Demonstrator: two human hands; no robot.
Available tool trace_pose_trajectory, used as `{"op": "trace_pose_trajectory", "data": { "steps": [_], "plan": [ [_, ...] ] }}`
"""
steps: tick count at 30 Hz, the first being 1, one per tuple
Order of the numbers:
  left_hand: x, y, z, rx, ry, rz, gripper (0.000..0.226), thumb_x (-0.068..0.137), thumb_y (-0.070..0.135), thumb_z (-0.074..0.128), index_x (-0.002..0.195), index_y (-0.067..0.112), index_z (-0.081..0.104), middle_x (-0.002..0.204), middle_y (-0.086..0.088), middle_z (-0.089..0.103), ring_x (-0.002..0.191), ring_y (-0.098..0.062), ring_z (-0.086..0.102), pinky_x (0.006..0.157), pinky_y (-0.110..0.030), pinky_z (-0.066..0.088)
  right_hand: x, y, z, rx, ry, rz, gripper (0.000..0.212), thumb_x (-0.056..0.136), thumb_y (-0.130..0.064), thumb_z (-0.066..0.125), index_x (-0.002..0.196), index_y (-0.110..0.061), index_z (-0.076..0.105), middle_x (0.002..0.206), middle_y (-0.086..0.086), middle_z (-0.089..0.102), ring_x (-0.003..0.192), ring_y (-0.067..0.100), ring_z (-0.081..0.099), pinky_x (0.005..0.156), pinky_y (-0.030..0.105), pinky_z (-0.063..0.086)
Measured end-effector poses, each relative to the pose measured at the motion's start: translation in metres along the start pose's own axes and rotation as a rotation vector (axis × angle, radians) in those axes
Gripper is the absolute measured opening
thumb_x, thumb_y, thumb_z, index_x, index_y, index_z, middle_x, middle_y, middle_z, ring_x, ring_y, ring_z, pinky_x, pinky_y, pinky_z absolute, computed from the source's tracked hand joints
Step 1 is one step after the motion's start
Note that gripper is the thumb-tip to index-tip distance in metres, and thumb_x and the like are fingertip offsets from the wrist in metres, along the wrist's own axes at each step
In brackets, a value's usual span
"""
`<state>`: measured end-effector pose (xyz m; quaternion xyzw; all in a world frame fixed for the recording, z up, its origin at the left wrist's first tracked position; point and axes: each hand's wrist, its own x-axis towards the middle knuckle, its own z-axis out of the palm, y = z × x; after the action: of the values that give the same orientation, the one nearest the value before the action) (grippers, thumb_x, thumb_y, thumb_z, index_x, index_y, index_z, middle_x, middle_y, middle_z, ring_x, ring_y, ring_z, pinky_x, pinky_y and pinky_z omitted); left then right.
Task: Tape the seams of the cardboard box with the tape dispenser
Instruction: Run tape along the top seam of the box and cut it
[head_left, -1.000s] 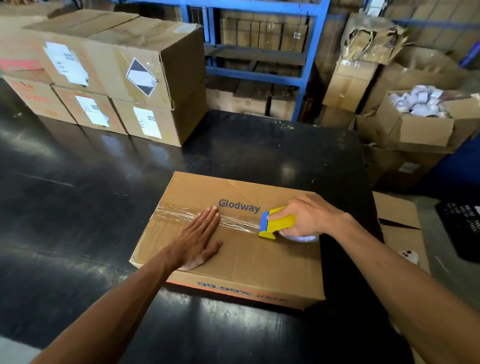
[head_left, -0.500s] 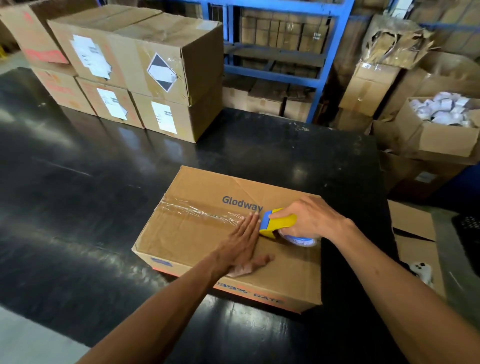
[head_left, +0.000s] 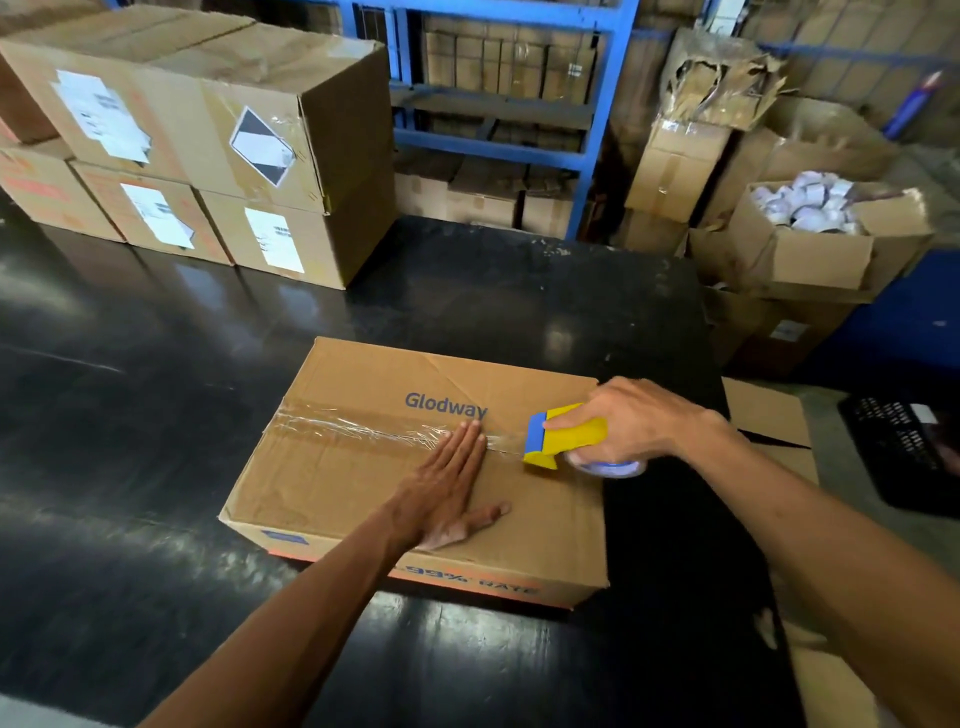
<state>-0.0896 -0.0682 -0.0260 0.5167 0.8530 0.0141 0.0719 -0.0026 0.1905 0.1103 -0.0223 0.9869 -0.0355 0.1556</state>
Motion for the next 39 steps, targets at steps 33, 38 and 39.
{"op": "trace_pose_trajectory", "data": {
  "steps": [33,38,39],
  "plan": [
    [0.041,0.079,0.003,-0.017,-0.057,0.084,0.119,0.08,0.091,0.015,0.151,0.001,-0.017,0.158,-0.016,-0.026,0.147,-0.025,-0.027,0.123,-0.042,-0.01,-0.076,0.096,0.037,-0.061,-0.163,0.096,0.062,0.086,-0.072,0.048,0.143,-0.058,0.03,0.14,0.009,0.046,0.126,0.026,0.045,0.097,0.039,0.042],
    [0.042,0.08,0.005,0.008,-0.041,0.081,0.119,0.08,0.091,0.017,0.152,0.001,-0.015,0.16,-0.016,-0.024,0.147,-0.024,-0.026,0.122,-0.041,-0.011,-0.06,0.082,0.057,-0.142,-0.142,0.048,0.059,0.089,-0.07,0.045,0.144,-0.055,0.031,0.134,0.006,0.048,0.111,0.019,0.05,0.079,0.027,0.04],
    [0.043,0.081,0.005,0.017,-0.042,0.074,0.12,0.08,0.091,0.016,0.152,0.001,-0.014,0.16,-0.016,-0.023,0.148,-0.025,-0.025,0.123,-0.042,-0.009,-0.059,0.079,0.058,-0.163,-0.12,0.032,0.058,0.089,-0.069,0.045,0.144,-0.054,0.032,0.127,0.005,0.05,0.1,0.016,0.05,0.07,0.024,0.036]
  ]
}}
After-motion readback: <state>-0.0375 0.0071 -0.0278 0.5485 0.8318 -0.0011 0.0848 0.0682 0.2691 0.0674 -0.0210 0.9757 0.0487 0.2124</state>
